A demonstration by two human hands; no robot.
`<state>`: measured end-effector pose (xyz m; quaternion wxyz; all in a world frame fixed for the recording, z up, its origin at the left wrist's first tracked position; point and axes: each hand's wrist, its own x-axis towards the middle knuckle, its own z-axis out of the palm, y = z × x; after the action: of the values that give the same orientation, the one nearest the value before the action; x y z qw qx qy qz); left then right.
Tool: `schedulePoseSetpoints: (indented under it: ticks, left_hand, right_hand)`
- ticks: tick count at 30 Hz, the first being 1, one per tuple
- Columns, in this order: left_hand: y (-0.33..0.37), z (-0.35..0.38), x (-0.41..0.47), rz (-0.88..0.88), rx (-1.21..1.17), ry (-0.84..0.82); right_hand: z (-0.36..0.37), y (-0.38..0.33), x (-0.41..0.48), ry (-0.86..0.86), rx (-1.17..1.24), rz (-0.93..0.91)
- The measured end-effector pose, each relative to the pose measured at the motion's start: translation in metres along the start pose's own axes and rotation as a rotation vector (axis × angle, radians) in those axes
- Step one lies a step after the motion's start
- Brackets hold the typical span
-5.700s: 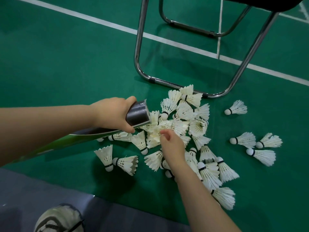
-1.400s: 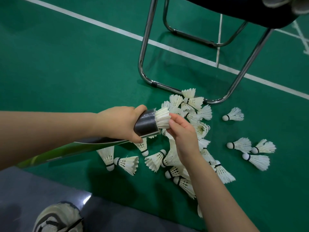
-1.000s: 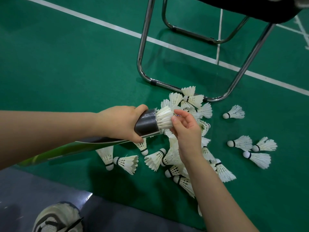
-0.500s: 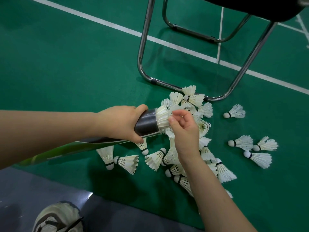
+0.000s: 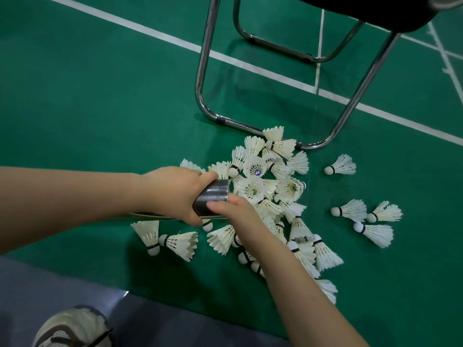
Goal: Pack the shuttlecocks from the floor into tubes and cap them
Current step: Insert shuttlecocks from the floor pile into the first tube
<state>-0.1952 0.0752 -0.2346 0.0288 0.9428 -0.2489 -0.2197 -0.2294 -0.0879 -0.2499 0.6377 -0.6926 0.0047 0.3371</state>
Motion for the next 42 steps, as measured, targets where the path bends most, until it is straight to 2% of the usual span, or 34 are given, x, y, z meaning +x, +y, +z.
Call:
schedulePoseSetpoints:
  ticks: [3, 5, 7, 9, 12, 15, 17, 20, 23, 27, 30, 35, 42]
  left_hand:
    - [0.001, -0.001, 0.01, -0.055, -0.063, -0.005]
    - [0.001, -0.001, 0.013, -0.08, -0.085, -0.025]
    - [0.0, 0.003, 0.011, -0.089, -0.104, -0.042]
    - [0.0, 0.007, 0.008, -0.085, -0.107, -0.066]
    - [0.0, 0.014, 0.005, -0.079, -0.066, -0.098]
    - [0.003, 0.016, 0.006, -0.08, -0.057, -0.105]
    - [0.006, 0.016, 0.008, -0.082, -0.066, -0.105]
    - [0.011, 0.016, 0.01, -0.073, -0.064, -0.112]
    - [0.014, 0.014, 0.012, -0.064, -0.061, -0.113]
    - [0.012, 0.012, 0.013, -0.067, -0.077, -0.102]
    - [0.008, 0.011, 0.014, -0.083, -0.079, -0.094]
    - [0.005, 0.006, 0.012, -0.102, -0.07, -0.061]
    - [0.005, 0.003, 0.004, -0.1, -0.099, -0.031]
  right_hand:
    - [-0.019, -0.001, 0.006, 0.433, -0.034, -0.066]
    - [-0.046, 0.007, 0.007, 0.646, -0.019, 0.005]
    - [-0.074, 0.022, 0.005, 0.775, -0.065, 0.139]
    - [-0.095, 0.043, 0.003, 0.832, -0.11, 0.28]
    - [-0.106, 0.071, 0.006, 0.807, -0.182, 0.403]
    - [-0.1, 0.082, 0.013, 0.684, -0.157, 0.418]
    - [-0.094, 0.078, 0.016, 0.617, -0.065, 0.442]
    - [-0.092, 0.07, 0.021, 0.609, 0.172, 0.481]
    - [-0.096, 0.067, 0.019, 0.701, 0.262, 0.395]
    - [-0.091, 0.059, 0.004, 0.954, 0.121, 0.177]
    - [-0.081, 0.049, -0.002, 1.022, 0.053, 0.007]
    - [-0.058, 0.029, -0.003, 0.85, 0.185, -0.212]
    - [-0.037, 0.011, -0.003, 0.544, 0.149, -0.333]
